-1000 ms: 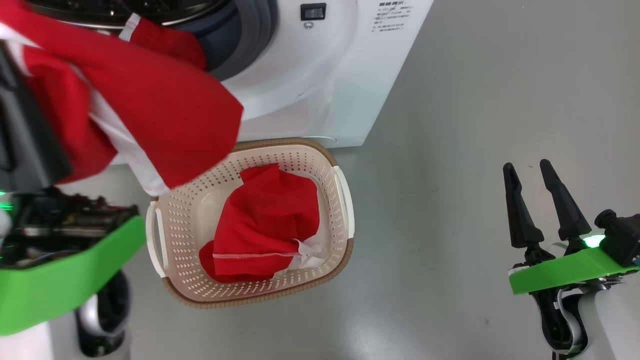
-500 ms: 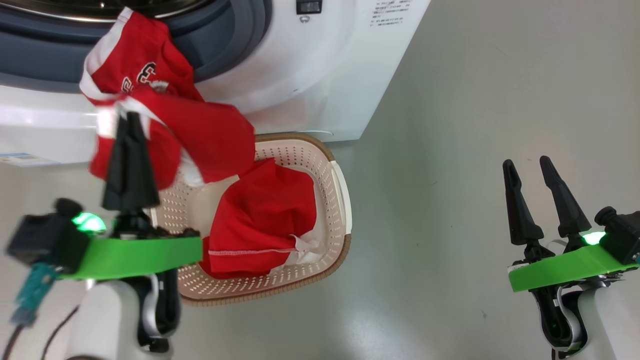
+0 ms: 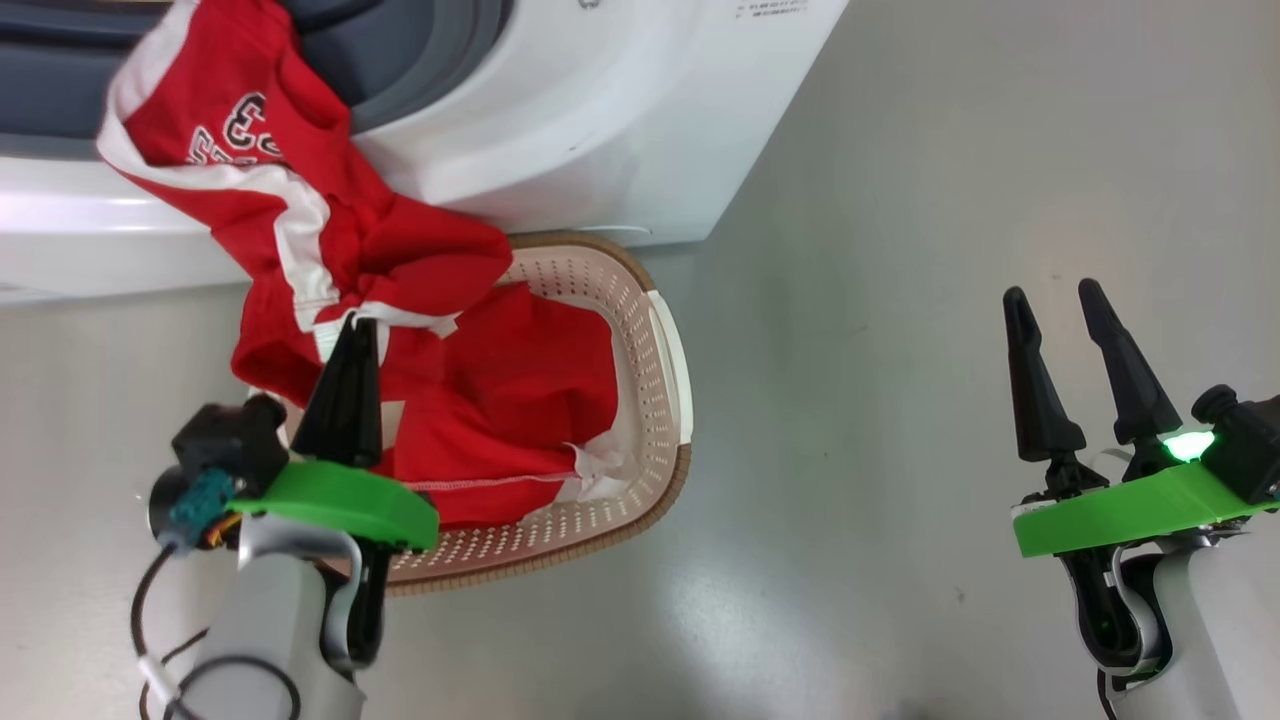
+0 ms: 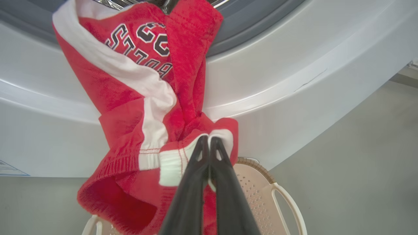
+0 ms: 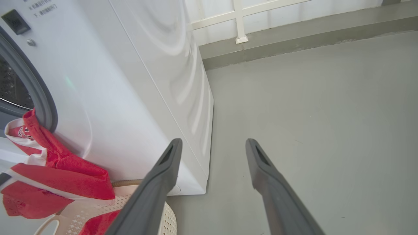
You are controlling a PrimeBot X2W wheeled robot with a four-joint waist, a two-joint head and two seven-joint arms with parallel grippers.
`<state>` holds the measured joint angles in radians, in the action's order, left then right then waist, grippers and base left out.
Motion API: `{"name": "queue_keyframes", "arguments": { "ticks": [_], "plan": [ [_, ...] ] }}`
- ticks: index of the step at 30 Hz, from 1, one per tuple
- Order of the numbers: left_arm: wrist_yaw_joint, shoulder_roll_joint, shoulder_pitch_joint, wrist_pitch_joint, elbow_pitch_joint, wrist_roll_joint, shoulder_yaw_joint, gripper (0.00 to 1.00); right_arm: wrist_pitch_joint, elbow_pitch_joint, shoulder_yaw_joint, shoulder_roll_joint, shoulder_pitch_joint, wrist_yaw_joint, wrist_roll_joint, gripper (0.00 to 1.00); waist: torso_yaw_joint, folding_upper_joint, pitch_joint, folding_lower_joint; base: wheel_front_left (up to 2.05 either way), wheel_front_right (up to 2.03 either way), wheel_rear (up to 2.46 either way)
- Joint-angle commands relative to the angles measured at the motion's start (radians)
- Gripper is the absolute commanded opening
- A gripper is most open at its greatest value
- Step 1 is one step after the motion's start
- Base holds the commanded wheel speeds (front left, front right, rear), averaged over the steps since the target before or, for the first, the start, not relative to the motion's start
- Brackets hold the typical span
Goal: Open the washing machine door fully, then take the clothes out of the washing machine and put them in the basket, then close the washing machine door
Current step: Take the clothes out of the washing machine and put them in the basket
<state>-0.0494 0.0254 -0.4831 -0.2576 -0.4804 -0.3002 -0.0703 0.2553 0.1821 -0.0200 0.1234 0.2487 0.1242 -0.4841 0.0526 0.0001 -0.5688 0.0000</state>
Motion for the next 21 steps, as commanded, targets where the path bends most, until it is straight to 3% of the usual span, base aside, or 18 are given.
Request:
{"name": "queue_keyframes", "arguments": {
  "ticks": [1,10,11,14,17,21],
  "plan": [
    [-0.005,0.025,-0.011,-0.004,0.003,0.013,0.022,0.00,0.006,-0.025,-0.027,0.006,-0.002,0.007,-0.005,1.00,0.007,-0.0001,-0.016,0.0000,0.00,0.00,0.00],
    [-0.021,0.025,-0.127,-0.004,-0.197,0.043,0.015,0.00,0.006,-0.034,-0.028,0.003,0.020,0.007,-0.005,1.00,0.019,-0.0001,-0.077,0.0000,0.00,0.00,0.00],
    [-0.022,0.025,-0.139,-0.004,-0.218,0.047,0.013,0.05,0.006,-0.035,-0.028,0.003,0.022,0.007,-0.005,1.00,0.019,-0.0001,-0.083,0.0000,0.00,0.00,0.00],
    [-0.021,0.025,-0.178,-0.004,-0.266,0.063,0.017,0.38,0.006,-0.037,-0.031,0.002,0.032,0.007,-0.005,1.00,0.023,-0.0001,-0.098,0.0000,0.00,0.00,0.00],
    [-0.021,0.025,-0.206,-0.004,-0.295,0.075,0.025,0.48,0.006,-0.038,-0.032,0.001,0.039,0.007,-0.006,1.00,0.026,-0.0001,-0.108,0.0000,0.00,0.00,0.00],
    [-0.022,0.025,-0.228,-0.004,-0.320,0.086,0.040,0.91,0.006,-0.037,-0.031,0.001,0.045,0.007,-0.007,1.00,0.030,-0.0001,-0.117,0.0000,0.00,0.00,0.00]
  ]
}}
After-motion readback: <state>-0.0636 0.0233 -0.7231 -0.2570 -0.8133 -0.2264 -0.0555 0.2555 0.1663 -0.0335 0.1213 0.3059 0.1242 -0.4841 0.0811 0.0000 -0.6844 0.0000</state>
